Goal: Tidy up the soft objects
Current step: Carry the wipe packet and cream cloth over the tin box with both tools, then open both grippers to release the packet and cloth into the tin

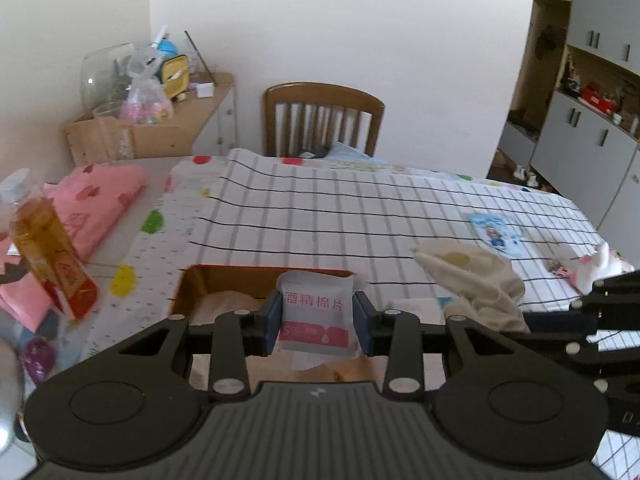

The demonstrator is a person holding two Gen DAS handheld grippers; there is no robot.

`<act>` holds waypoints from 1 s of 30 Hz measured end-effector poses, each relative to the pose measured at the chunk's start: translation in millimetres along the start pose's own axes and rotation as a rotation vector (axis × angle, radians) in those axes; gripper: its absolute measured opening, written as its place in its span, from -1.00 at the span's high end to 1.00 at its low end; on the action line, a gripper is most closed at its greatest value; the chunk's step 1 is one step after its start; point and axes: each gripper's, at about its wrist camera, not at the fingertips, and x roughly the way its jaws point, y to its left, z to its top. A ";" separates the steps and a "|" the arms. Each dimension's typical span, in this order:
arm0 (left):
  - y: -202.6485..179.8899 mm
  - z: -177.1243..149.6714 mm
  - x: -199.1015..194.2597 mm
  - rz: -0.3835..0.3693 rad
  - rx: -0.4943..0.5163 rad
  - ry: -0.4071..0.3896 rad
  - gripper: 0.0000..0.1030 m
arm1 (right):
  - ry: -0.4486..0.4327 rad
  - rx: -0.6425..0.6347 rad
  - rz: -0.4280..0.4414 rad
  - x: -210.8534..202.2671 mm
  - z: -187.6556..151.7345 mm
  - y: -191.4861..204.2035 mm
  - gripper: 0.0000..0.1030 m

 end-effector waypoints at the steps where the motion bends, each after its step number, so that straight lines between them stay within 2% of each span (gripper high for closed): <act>1: 6.0 0.9 0.2 0.006 -0.001 -0.001 0.28 | 0.005 -0.004 0.004 5.2 1.7 4.0 0.77; 13: 58.9 8.0 25.1 0.029 -0.002 0.031 0.28 | 0.101 -0.079 0.012 73.2 5.7 38.6 0.77; 22: 70.0 -0.8 57.3 -0.001 0.012 0.101 0.28 | 0.181 -0.117 0.001 113.0 2.0 50.8 0.76; 26: 68.9 -6.1 66.7 -0.017 0.025 0.123 0.28 | 0.219 -0.048 0.005 123.0 0.1 43.5 0.75; 30: 67.2 -10.7 76.8 -0.034 0.041 0.151 0.28 | 0.238 -0.050 -0.013 130.8 -2.2 42.5 0.69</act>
